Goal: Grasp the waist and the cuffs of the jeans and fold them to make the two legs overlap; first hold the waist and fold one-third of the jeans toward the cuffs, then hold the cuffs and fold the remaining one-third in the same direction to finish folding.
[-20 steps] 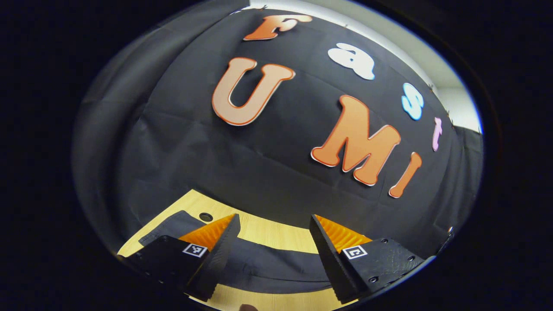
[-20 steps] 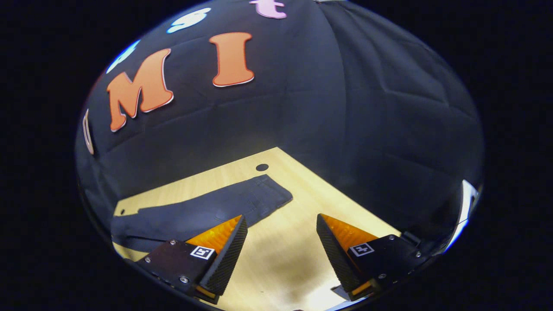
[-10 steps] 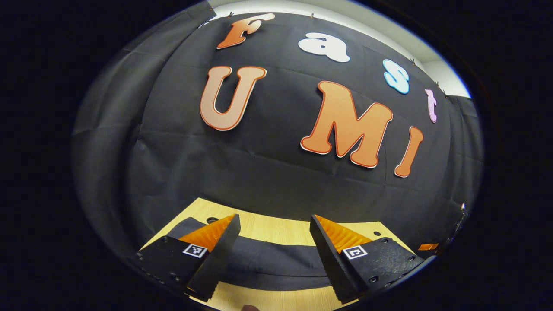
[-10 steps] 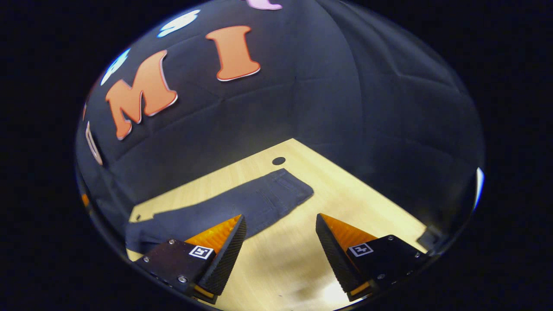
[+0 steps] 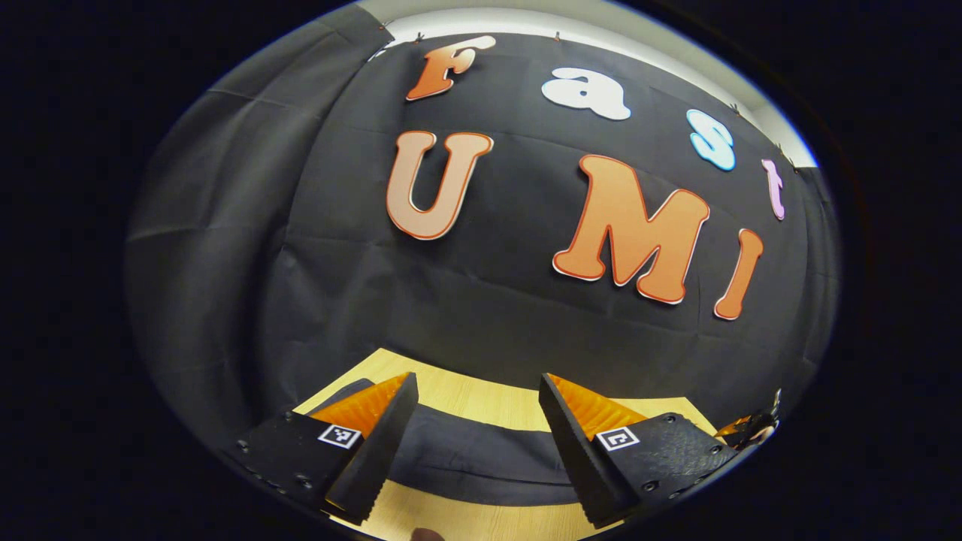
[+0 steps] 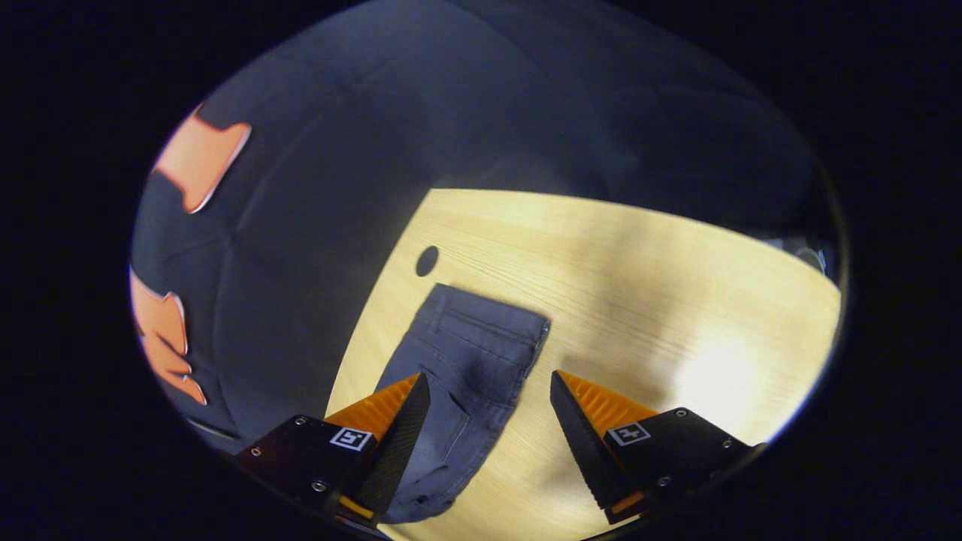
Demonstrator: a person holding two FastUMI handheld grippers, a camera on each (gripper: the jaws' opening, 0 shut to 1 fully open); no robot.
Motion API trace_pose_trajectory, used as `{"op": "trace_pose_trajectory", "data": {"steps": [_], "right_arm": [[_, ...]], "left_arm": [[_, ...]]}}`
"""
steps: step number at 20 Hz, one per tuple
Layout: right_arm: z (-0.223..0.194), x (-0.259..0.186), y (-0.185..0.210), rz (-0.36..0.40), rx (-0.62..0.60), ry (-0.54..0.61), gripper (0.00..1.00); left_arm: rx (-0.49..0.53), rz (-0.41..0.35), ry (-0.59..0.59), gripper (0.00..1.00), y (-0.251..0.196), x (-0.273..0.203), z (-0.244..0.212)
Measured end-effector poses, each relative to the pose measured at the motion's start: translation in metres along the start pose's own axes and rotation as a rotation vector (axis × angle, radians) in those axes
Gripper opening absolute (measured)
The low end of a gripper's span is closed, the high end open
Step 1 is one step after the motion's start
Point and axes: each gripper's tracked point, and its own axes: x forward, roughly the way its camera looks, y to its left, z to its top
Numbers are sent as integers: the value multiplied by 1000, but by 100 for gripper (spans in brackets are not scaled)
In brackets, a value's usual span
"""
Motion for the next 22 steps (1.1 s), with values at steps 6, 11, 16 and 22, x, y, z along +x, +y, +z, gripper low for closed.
{"op": "trace_pose_trajectory", "data": {"steps": [6,11,16,22], "right_arm": [[-6,39,-2,-32,66,28,84],[-4,41,-5,7,46,27,54],[5,25,22,0,-132,-95,23],[-2,-40,106,28,-480,-312,23]], "left_arm": [[-53,79,2,98,12,-5,1],[-85,102,10,97,17,-5,-5],[-150,121,5,98,41,-16,-1],[-112,97,39,98,94,-7,11]]}}
